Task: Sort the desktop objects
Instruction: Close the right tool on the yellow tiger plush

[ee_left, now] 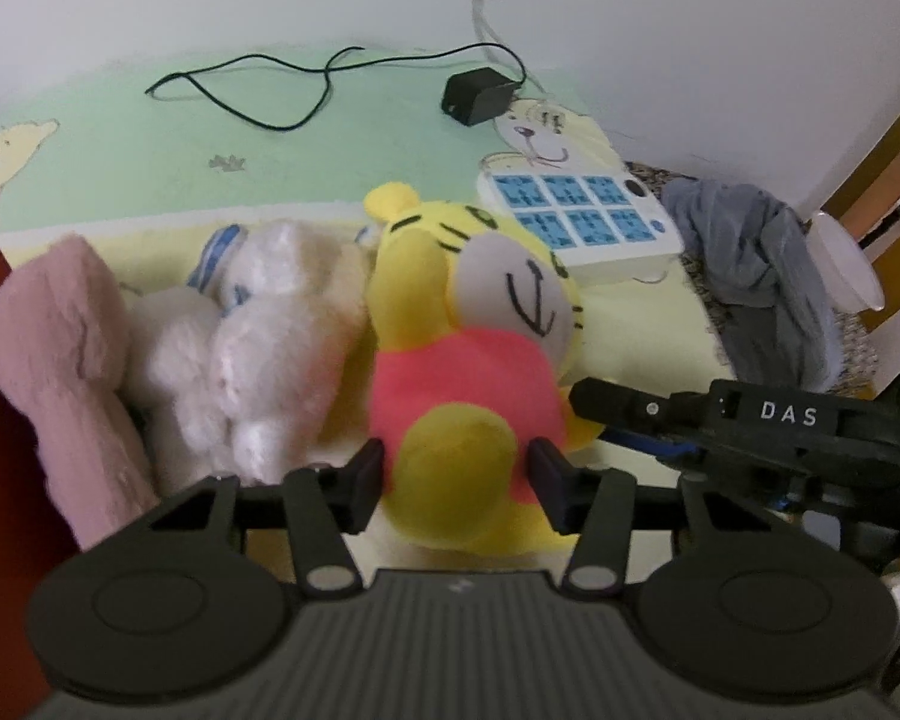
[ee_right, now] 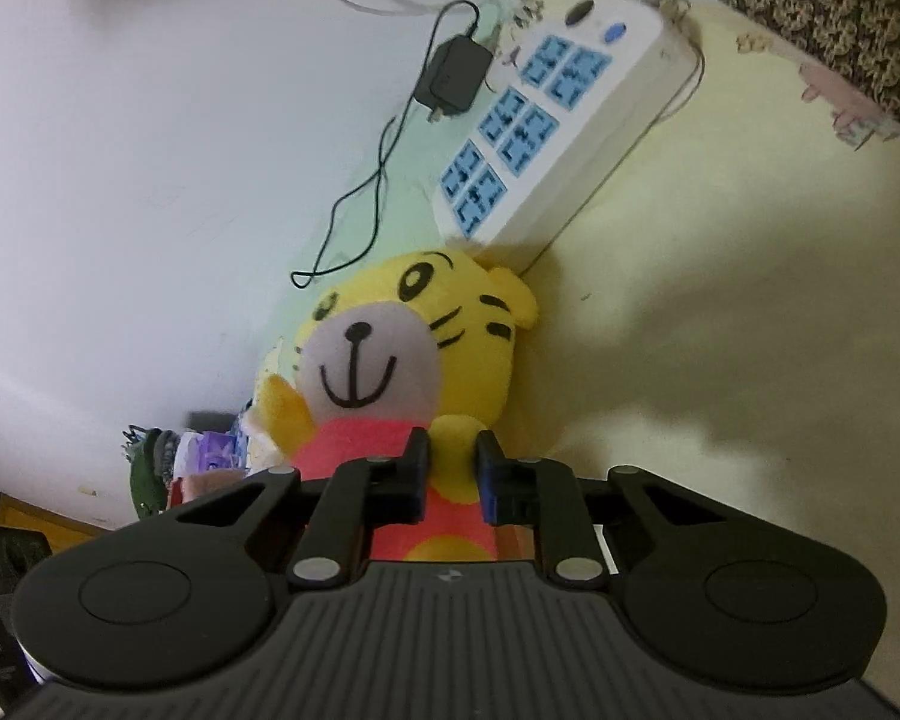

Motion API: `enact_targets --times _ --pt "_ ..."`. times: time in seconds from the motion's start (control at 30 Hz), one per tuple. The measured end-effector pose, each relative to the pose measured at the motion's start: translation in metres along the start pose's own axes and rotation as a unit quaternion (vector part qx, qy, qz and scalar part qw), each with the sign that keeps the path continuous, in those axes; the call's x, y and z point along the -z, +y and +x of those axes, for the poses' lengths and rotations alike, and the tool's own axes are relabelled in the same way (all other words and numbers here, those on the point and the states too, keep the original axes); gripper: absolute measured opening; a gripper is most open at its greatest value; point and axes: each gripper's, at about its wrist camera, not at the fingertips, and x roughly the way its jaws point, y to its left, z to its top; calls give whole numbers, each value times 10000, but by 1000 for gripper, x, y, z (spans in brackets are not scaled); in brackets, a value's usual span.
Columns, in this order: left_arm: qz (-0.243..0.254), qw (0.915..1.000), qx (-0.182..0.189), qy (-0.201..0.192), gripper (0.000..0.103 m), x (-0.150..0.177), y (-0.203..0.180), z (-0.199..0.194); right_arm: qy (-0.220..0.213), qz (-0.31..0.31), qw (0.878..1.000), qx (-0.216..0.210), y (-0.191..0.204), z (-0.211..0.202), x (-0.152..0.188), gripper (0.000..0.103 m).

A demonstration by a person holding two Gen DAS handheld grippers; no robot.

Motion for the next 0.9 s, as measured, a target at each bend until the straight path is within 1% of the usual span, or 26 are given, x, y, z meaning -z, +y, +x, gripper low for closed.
enact_targets --times 0.13,0.3,0.47,0.53,0.63,0.67,0.73,0.8,0.83,0.87,0.9 --pt "76 9997 233 -15 53 11 -7 -12 -29 -76 10000 5 4 -18 6 17" --pt "286 9983 479 163 53 38 -17 -22 63 -225 9996 132 4 -47 23 17" --pt "780 9941 574 492 54 76 -32 -24 215 -317 9987 345 2 -75 53 17" --pt "893 9918 659 628 56 88 -34 -27 240 -332 9983 425 1 -81 63 17" --pt "1101 9902 574 636 59 99 -34 -33 275 -357 9979 470 1 -92 78 17" --pt "1179 9903 473 558 60 101 -33 -37 308 -365 9978 464 3 -94 83 19" --pt "1316 9902 286 357 70 101 -31 -47 318 -452 9975 445 6 -97 87 24" --pt "1388 9899 223 154 73 99 -31 -57 214 -544 9976 379 11 -98 88 31" --pt "1426 9896 197 57 74 96 -32 -60 131 -556 9977 359 11 -100 86 39" --pt "1456 9891 192 -47 76 92 -35 -62 11 -532 9979 365 10 -101 83 50" --pt "1474 9888 224 -104 79 90 -38 -62 -90 -501 9979 404 8 -100 79 55"
